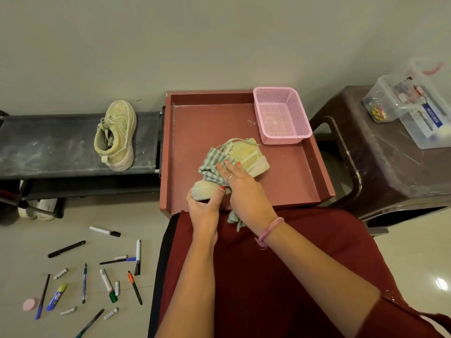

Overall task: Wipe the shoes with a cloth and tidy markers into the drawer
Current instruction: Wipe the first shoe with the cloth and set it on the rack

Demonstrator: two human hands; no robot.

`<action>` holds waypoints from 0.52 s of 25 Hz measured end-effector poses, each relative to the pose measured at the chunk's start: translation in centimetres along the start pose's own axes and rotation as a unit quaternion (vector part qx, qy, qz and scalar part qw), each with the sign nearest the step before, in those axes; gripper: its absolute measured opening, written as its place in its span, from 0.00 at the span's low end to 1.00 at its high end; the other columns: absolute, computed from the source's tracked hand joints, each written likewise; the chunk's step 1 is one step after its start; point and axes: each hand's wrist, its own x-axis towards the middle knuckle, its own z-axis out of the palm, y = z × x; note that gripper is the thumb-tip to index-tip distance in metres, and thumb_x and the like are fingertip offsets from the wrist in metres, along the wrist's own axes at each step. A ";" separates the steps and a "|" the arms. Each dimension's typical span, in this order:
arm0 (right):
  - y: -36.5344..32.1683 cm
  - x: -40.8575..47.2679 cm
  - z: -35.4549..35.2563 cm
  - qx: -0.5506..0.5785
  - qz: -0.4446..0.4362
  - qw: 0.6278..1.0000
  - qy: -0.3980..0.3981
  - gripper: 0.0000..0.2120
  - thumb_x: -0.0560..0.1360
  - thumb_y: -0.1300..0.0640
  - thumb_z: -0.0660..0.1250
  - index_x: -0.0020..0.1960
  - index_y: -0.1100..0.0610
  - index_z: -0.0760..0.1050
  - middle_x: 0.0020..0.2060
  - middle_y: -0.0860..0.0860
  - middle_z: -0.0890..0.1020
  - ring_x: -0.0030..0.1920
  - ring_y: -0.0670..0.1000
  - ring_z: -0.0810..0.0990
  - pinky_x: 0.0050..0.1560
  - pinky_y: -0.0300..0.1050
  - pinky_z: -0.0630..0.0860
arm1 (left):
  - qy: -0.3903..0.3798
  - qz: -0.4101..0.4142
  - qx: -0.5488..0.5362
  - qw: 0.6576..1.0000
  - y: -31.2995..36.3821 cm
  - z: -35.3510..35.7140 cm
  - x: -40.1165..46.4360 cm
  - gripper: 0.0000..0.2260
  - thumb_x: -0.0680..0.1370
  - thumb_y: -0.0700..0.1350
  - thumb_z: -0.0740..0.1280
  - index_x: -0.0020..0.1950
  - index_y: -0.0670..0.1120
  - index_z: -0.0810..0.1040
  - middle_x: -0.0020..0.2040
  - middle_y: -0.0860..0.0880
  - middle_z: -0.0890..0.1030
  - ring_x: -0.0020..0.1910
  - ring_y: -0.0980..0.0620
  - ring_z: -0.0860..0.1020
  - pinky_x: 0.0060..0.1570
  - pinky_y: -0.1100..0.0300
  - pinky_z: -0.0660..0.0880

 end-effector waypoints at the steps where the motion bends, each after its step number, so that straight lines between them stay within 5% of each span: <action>1: 0.8 0.6 -0.1 -0.006 0.002 1.000 0.010 0.33 0.76 0.73 0.55 0.77 0.53 0.54 0.77 0.51 0.56 0.77 0.55 0.52 0.73 0.46 0.57 | -0.002 -0.003 -0.009 1.000 0.0 0.1 -0.2 0.32 0.67 0.42 0.78 0.67 0.43 0.67 0.55 0.45 0.81 0.51 0.54 0.82 0.47 0.62 0.79; 5: 1.3 2.7 0.1 0.013 0.063 0.997 0.042 0.31 0.77 0.71 0.52 0.78 0.54 0.53 0.77 0.52 0.56 0.77 0.54 0.51 0.74 0.46 0.56 | 0.007 -0.030 -0.044 0.999 0.2 0.4 -0.4 0.35 0.64 0.46 0.77 0.67 0.43 0.67 0.58 0.44 0.80 0.57 0.49 0.81 0.56 0.55 0.77; 9: -0.8 -1.6 3.6 0.068 0.008 0.997 0.045 0.37 0.72 0.75 0.54 0.78 0.53 0.53 0.78 0.52 0.53 0.77 0.53 0.49 0.73 0.48 0.59 | 0.039 -0.037 -0.027 0.998 0.3 0.1 0.2 0.28 0.64 0.47 0.74 0.61 0.39 0.74 0.55 0.41 0.82 0.52 0.45 0.82 0.45 0.57 0.79; 13: 3.6 0.0 1.8 0.121 0.079 0.989 0.041 0.37 0.72 0.77 0.54 0.77 0.55 0.53 0.77 0.52 0.54 0.77 0.51 0.50 0.73 0.40 0.53 | 0.019 -0.055 -0.067 0.996 0.1 0.2 0.0 0.28 0.69 0.43 0.76 0.66 0.39 0.70 0.60 0.41 0.80 0.57 0.48 0.80 0.60 0.52 0.76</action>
